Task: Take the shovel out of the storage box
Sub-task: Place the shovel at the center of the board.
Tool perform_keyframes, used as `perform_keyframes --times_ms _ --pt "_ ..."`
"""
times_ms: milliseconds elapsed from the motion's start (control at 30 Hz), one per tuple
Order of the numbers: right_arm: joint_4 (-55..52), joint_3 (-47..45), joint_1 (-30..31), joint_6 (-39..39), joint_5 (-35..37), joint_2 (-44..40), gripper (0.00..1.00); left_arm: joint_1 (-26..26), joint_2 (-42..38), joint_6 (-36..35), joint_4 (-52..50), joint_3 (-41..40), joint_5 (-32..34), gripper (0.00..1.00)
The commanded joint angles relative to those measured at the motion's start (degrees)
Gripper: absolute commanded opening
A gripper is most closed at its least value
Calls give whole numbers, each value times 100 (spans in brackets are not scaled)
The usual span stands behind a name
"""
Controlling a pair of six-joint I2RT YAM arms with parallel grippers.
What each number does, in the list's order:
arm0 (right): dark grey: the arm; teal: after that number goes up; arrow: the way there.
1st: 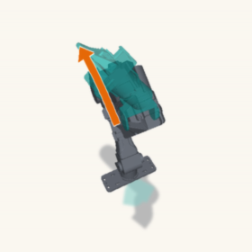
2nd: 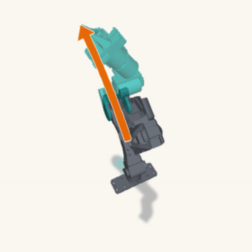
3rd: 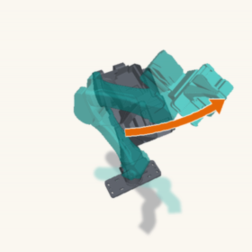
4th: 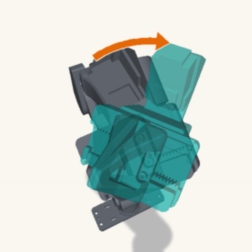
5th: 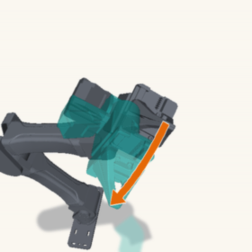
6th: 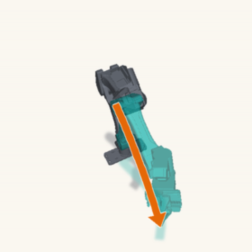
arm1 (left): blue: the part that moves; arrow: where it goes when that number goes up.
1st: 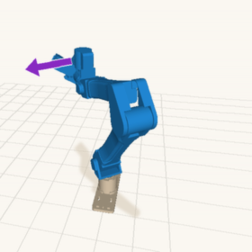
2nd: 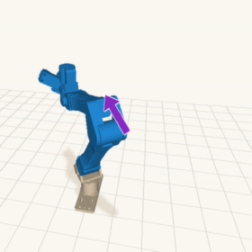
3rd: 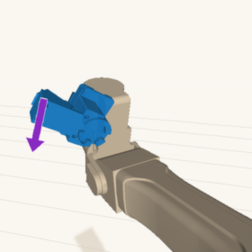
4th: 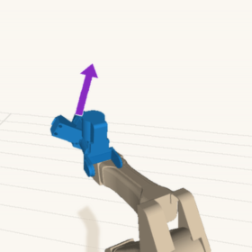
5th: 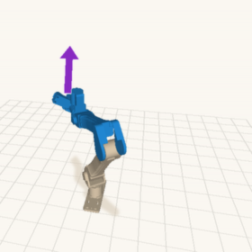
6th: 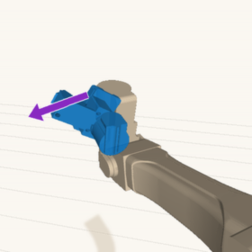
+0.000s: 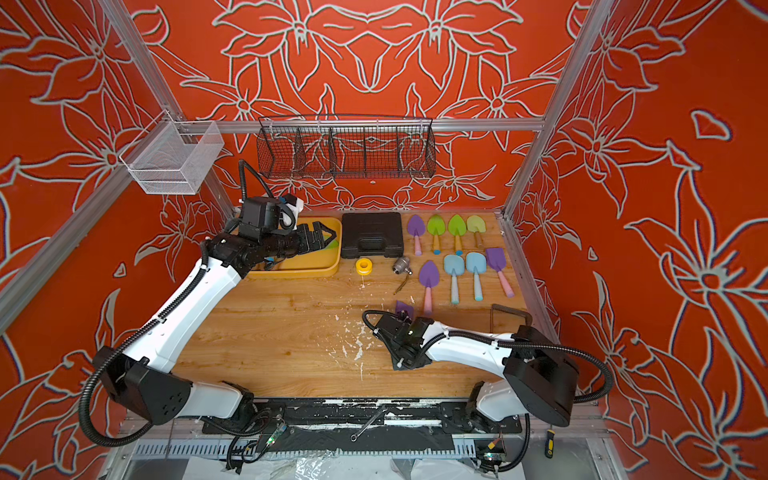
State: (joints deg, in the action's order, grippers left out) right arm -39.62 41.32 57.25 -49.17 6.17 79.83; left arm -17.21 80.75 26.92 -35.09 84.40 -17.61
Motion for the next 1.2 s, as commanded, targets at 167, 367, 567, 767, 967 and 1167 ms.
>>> perform_keyframes --times_ms 167,367,567,767,967,1167 --pt "94 -247 62 -403 -133 121 33 60 -77 8 73 -212 7 97" --pt "68 -277 58 -421 -130 130 49 96 -77 3 64 -283 -11 97" --pt "64 -225 58 -371 -138 -154 56 115 -79 15 73 -319 -33 97" --pt "-365 127 59 -249 -182 -639 65 165 26 34 -142 -230 173 97" --pt "-1084 937 50 345 404 -1645 80 245 853 -708 -1266 685 947 97" --pt "-911 1797 -387 1241 226 -1820 89 473 2412 -2495 -2268 2062 2077 99"
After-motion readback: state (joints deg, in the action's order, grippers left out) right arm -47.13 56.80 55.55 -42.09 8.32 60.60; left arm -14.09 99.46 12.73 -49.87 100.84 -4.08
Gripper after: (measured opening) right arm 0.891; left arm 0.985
